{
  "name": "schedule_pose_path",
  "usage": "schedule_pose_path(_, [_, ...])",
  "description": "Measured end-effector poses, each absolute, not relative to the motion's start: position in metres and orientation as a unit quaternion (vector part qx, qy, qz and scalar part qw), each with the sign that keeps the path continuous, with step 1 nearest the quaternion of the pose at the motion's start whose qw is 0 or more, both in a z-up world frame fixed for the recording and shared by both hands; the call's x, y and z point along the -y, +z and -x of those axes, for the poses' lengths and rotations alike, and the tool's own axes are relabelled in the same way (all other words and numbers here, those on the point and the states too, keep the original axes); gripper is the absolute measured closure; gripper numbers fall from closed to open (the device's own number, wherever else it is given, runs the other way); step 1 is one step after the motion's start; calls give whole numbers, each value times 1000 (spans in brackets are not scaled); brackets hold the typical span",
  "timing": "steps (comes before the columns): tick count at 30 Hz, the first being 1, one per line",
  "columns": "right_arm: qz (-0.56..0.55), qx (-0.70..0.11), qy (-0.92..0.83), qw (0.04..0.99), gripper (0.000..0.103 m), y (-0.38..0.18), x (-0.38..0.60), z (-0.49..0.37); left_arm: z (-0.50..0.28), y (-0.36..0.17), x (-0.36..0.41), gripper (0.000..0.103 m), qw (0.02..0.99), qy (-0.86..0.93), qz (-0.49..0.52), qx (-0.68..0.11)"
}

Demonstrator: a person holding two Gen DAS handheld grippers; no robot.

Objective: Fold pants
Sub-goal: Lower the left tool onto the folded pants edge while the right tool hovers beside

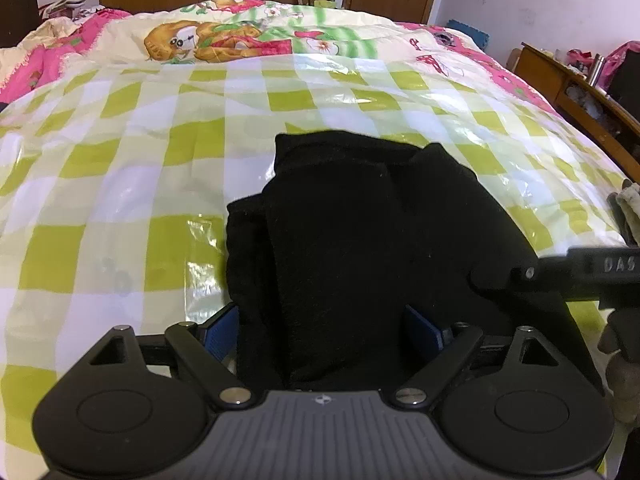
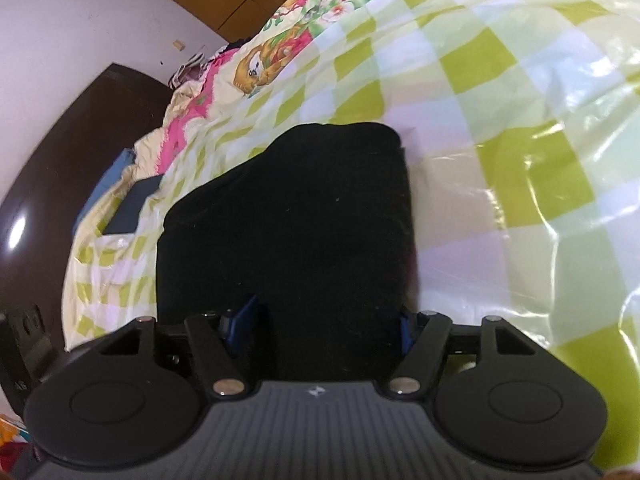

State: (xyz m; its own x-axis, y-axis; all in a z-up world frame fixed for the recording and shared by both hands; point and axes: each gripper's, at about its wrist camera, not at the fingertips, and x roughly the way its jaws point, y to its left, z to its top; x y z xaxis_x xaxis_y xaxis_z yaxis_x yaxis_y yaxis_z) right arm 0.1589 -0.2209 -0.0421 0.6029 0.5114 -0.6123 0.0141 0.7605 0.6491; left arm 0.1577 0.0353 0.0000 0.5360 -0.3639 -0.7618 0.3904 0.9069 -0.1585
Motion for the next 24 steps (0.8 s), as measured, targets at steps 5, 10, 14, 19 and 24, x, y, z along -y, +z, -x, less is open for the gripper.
schedule_pose_path(5, [-333,-421,164,827,68,-36,237,-150,-150,10,-48,23,879,-236,-19,-415])
schedule_pose_path(10, [-351,-431,170,814,49,-47,234,-158,-155,9,-50,19,878,-240,-21,-414])
schedule_pose_path(14, [-355,-430,183,809,43,-53,226,-169,-165,-6,-54,5,876,-228,-2,-426])
schedule_pose_path(19, [-375,-425,172,806,75,-45,227,-160,-153,0,-67,24,877,-247,10,-413])
schedule_pose_path(24, [-394,-427,183,793,79,-37,215,-154,-147,10,-86,39,878,-245,7,-411])
